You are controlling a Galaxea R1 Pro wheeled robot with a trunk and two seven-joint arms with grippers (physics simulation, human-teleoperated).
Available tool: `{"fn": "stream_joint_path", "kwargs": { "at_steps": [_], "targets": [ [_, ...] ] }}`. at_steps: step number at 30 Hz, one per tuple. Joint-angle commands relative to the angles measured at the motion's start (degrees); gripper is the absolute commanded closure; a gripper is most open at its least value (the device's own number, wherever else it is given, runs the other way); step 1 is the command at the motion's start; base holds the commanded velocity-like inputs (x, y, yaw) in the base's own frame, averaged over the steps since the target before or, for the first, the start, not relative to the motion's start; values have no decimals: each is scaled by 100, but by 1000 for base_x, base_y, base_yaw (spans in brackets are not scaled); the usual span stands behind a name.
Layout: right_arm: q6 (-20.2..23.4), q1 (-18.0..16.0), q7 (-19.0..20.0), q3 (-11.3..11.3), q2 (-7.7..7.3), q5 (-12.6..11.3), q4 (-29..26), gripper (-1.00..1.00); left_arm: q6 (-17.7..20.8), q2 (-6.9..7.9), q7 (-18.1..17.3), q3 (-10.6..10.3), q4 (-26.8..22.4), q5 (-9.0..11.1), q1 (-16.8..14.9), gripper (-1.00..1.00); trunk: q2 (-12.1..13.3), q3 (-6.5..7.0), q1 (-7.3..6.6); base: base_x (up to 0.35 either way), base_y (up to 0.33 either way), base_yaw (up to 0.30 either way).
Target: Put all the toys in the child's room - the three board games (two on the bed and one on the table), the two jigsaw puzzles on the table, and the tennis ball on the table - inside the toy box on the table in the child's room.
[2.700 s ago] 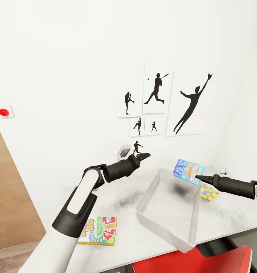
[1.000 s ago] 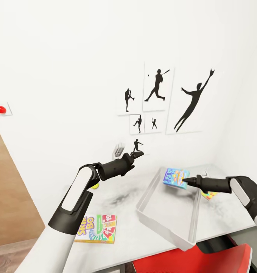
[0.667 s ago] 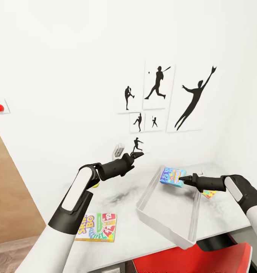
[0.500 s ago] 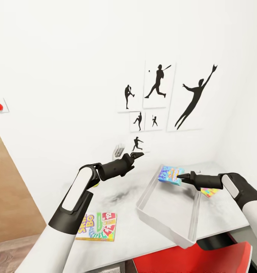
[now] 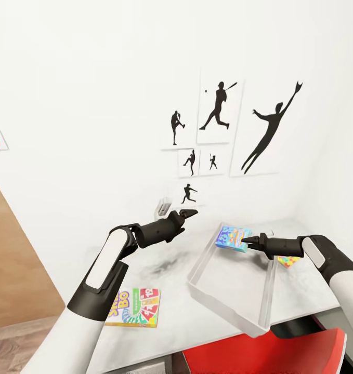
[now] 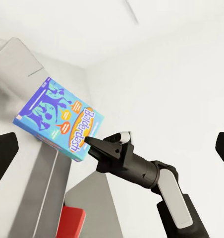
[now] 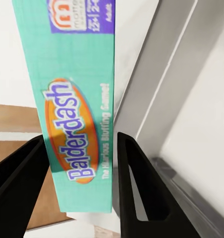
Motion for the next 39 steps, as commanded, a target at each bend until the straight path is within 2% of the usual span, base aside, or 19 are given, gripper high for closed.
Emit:
{"fn": "stream_joint_path", "kwargs": {
  "at_steps": [1, 10, 23, 39],
  "targets": [
    [8, -7, 31, 29, -7, -6, 1, 100, 3, -2, 59, 2, -5, 61, -6, -100, -15, -23, 4, 0, 0, 0],
    [8, -15, 30, 28, -13, -5, 19, 100, 3, -2, 60, 1, 52, 58, -14, -100, -15, -108, 4, 0, 0, 0],
    [8, -1, 33, 31, -158, -5, 25, 100, 3, -7, 65, -4, 141, 51, -17, -100, -15, -211, 4, 0, 0, 0],
    [8, -126, 30, 3, -164, -5, 375, 100, 3, -4, 57, -5, 180, 55, -24, -100, -15, -300, 4, 0, 0, 0]
  ]
}}
